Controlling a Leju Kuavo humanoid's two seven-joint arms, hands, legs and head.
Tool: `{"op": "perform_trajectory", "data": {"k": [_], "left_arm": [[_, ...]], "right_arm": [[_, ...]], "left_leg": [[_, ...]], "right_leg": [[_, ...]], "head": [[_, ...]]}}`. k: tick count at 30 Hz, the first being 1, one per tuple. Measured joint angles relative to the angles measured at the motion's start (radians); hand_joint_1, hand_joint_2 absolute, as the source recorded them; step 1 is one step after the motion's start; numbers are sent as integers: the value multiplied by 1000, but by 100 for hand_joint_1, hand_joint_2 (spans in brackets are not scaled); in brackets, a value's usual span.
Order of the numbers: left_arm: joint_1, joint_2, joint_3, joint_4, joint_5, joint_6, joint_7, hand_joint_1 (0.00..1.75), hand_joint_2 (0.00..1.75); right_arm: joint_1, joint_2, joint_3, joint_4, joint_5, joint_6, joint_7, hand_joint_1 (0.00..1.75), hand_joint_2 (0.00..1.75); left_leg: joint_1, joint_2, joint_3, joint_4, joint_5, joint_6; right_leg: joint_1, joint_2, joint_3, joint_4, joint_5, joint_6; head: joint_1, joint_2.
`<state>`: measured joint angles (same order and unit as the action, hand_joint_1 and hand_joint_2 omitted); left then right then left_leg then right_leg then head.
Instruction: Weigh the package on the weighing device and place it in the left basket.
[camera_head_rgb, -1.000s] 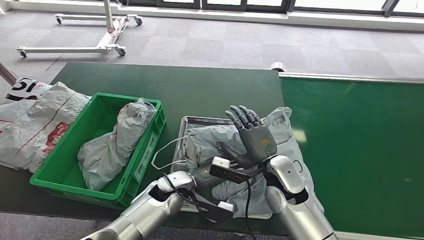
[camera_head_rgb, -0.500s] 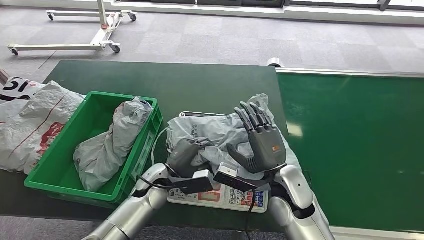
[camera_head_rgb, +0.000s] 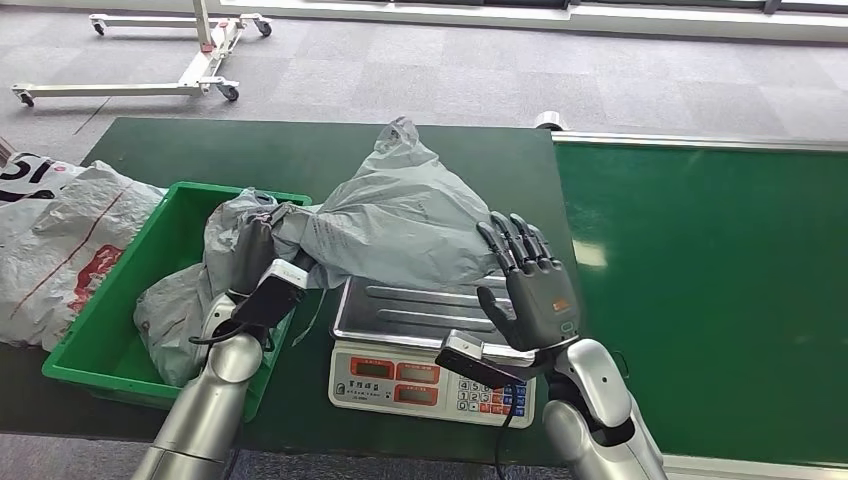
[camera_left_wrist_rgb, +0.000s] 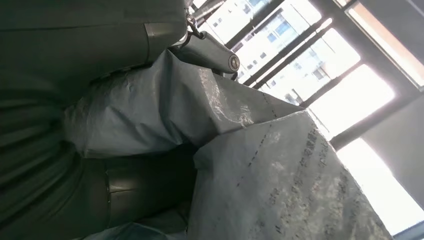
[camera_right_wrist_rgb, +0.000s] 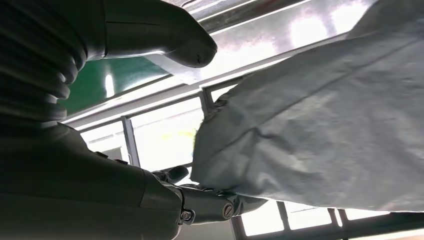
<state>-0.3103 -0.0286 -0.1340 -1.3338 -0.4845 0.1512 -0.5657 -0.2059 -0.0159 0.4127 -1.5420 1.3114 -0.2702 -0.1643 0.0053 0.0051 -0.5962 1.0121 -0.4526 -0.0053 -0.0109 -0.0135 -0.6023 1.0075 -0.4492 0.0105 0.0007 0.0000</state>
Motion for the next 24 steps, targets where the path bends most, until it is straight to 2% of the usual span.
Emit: {"op": "perform_trajectory", "data": {"k": [3,5,6,8,10,12,14,18,20,23,24], "left_arm": [[0,-10,43,-15,-38,86,15,175,175],[-1,-15,66,-20,-119,179,48,175,175],[-4,-18,76,-20,-204,254,89,175,175],[-16,-26,102,-11,-496,426,233,175,175],[-36,-35,139,4,-823,521,366,175,175],[-52,-39,171,19,-986,542,422,175,175],[-64,-26,175,39,-1007,546,517,175,175],[-91,48,107,86,-1009,547,864,175,175],[-101,88,68,105,-1010,547,963,175,175],[-116,131,18,142,-1010,547,1038,66,175],[-127,140,2,168,-1010,541,1057,23,175]], "right_arm": [[7,0,-3,-1,5,-1,6,0,175],[11,1,-6,-4,7,-2,7,0,175],[13,1,-7,-5,8,-2,8,0,175],[14,5,-8,-6,11,-3,10,0,175],[14,9,-8,-6,13,-2,10,0,175],[14,13,-8,-6,14,-2,10,0,175],[14,16,-8,-6,14,-2,11,0,175],[14,19,-8,-6,15,-5,11,0,175],[14,19,-8,-6,14,-8,12,0,175],[15,19,-8,-5,14,-15,20,0,175],[15,19,-8,-5,14,-18,23,0,175]], "left_leg": [[0,0,0,0,0,0],[0,0,0,0,0,0],[0,0,0,0,0,0],[1,0,0,0,0,0],[1,0,-1,0,0,0],[1,0,-1,0,0,0],[1,1,0,0,0,0],[1,2,0,0,0,-1],[2,2,0,0,0,-1],[3,1,-1,0,0,-1],[3,2,-1,0,0,-1]], "right_leg": [[0,0,0,0,0,0],[0,0,-1,0,0,0],[0,0,-1,0,0,0],[1,0,-1,0,0,-1],[1,0,-1,0,0,-1],[1,0,-1,0,0,-1],[1,1,-1,0,0,-1],[2,2,-2,0,0,-1],[3,2,-1,0,0,-1],[3,2,-2,0,-1,-2],[3,2,-2,0,-1,-2]], "head": [[0,0],[0,0],[0,0],[0,0],[0,0],[0,0],[0,0],[0,0],[0,0],[0,0],[0,0]]}}
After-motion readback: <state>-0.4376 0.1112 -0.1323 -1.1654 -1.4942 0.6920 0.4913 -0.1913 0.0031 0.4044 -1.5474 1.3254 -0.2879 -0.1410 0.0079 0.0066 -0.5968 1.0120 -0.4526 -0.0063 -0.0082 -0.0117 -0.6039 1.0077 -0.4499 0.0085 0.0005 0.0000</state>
